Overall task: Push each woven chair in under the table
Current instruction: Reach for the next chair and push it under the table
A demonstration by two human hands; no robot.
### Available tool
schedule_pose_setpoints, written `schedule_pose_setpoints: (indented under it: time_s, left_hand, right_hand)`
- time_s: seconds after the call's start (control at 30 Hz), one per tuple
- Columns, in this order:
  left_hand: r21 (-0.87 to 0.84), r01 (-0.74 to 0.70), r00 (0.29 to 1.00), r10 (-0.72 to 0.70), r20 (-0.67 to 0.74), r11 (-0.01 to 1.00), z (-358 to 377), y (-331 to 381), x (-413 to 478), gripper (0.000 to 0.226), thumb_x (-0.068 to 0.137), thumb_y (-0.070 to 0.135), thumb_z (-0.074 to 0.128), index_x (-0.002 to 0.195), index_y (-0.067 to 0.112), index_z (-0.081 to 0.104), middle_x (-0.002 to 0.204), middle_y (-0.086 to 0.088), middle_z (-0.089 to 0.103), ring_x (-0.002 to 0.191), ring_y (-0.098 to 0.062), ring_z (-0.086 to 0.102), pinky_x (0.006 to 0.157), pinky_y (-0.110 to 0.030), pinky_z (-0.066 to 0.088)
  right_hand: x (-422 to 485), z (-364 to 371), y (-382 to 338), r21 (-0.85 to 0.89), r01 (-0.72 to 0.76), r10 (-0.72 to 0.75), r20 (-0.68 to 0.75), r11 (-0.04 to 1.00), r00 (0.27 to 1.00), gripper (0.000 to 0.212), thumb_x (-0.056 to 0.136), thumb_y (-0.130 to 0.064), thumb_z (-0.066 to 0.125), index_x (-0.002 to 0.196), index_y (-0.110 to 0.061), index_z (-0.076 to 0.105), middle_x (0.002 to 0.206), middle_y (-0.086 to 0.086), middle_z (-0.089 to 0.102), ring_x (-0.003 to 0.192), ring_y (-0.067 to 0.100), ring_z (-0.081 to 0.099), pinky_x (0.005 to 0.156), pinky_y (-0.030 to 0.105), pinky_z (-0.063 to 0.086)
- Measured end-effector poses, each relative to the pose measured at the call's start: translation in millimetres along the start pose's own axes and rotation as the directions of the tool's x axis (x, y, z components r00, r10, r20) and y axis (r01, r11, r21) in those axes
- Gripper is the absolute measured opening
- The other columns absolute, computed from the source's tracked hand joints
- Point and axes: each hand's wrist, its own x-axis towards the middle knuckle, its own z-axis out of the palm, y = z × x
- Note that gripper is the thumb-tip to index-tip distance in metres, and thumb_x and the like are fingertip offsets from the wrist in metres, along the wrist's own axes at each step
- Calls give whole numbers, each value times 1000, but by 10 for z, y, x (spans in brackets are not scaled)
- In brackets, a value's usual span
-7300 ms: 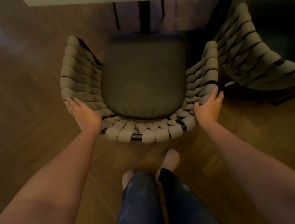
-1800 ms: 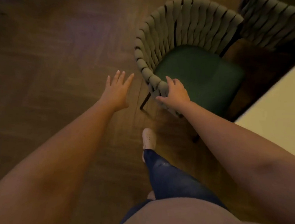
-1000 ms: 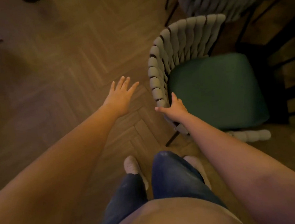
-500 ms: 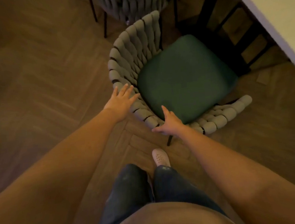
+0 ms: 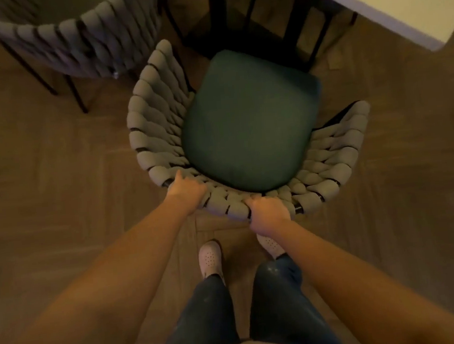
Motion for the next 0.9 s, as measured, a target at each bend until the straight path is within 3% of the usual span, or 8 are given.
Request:
schedule_pose_setpoints:
  time_s: [0.1,0.27,0.6,0.9]
  left_hand:
    - [-30,-100,994,99,-48,995,134,-143,114,39,92,21,56,130,25,48,128,-2,56,120,-25,50,104,-49,33]
    - [-81,-150,988,146,-57,985,136,-265,287,36,91,22,56,125,27,49,123,-2,59,116,-25,53,98,-48,37]
    - [-78,-118,990,111,-81,990,-331,-538,772,51,93,24,55,141,31,38,133,-2,55,121,-26,52,98,-48,40]
    - [-64,-156,981,147,-125,986,-602,-821,1090,51,93,25,55,142,29,38,126,-2,59,116,-25,54,95,-46,41]
  right_hand:
    - [39,-37,29,14,3,-3,-3,1000,1000,34,86,-30,60,120,-25,56,109,1,66,99,23,63,82,35,49]
    - [141,-125,76,22,4,-3,-18,1000,1000,30,86,-36,60,114,-27,59,103,-1,68,95,22,64,80,34,51]
    - [674,-572,434,-6,11,-11,-58,1000,998,28,85,-34,59,112,-29,62,95,-4,68,86,18,65,73,31,52]
    - [1041,-901,599,-45,17,-20,-74,999,997,31,85,-34,59,115,-30,61,95,-3,69,87,20,65,70,31,48]
